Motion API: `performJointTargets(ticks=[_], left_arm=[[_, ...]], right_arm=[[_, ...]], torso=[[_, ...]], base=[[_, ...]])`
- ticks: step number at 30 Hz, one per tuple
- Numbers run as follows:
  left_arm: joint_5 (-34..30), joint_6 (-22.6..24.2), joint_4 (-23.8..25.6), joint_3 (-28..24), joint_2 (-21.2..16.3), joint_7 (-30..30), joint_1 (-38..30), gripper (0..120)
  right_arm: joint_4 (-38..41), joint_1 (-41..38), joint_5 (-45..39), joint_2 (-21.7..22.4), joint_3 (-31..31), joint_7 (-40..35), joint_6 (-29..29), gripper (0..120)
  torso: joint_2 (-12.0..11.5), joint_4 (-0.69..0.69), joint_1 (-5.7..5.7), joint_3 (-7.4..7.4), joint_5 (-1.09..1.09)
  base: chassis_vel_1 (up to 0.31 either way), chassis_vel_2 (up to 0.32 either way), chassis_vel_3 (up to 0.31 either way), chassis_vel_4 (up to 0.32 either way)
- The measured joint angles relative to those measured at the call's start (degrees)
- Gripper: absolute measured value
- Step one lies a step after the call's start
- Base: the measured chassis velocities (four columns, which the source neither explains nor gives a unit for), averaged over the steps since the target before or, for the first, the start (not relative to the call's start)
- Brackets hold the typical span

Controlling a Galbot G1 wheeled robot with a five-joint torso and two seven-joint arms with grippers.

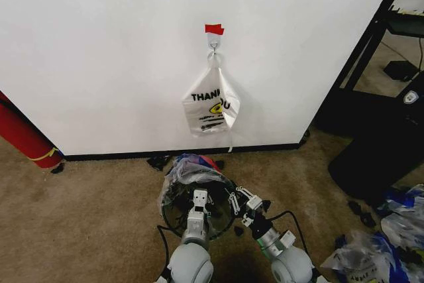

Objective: Pick up the garbage bag from the wall and place it over the trash bin.

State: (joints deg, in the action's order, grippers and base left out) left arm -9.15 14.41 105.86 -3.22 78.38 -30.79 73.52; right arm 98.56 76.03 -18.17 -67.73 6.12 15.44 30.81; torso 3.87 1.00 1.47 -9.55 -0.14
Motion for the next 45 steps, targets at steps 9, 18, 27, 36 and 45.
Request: performJointTargets(ticks=[9,18,27,36,45], left_arm=[[-1.1,0.9,3.4,0.5,-4.7,3.2,0.2,0],[-4.4,3.1,3.8,-0.5,-10.7,6.5,-3.9,0],[-8.5,6.0,-2.4,-3.6,-8.7,-0.1,-10.6,0],[-10.3,7.4,-6.0,-4.9,-8.8,-0.5,-14.6,0],[-11.1,7.0,-6.7,-5.8,-9.2,0.6,-15.9,0]], right_arm=[[-1.8,-0.4,1.1,-0.9,0.5,0.4,0.8,1],[-2.4,-1.2,0.7,-0.8,0.0,0.6,1.1,1],[-1.9,-1.0,0.6,-1.2,-0.6,1.8,1.8,1],[-1.6,-0.8,-0.6,-1.4,-0.5,4.1,2.5,1],[-3.0,-1.4,-2.0,-2.1,0.3,5.7,3.4,1]], torso=[[0.0,0.0,0.0,0.0,0.02],[0.0,0.0,0.0,0.0,0.02],[0.0,0.0,0.0,0.0,0.03],[0.0,0.0,0.0,0.0,0.02],[0.0,0.01,0.0,0.0,0.03]], base=[[0.0,0.0,0.0,0.0],[0.0,0.0,0.0,0.0],[0.0,0.0,0.0,0.0],[0.0,0.0,0.0,0.0],[0.0,0.0,0.0,0.0]])
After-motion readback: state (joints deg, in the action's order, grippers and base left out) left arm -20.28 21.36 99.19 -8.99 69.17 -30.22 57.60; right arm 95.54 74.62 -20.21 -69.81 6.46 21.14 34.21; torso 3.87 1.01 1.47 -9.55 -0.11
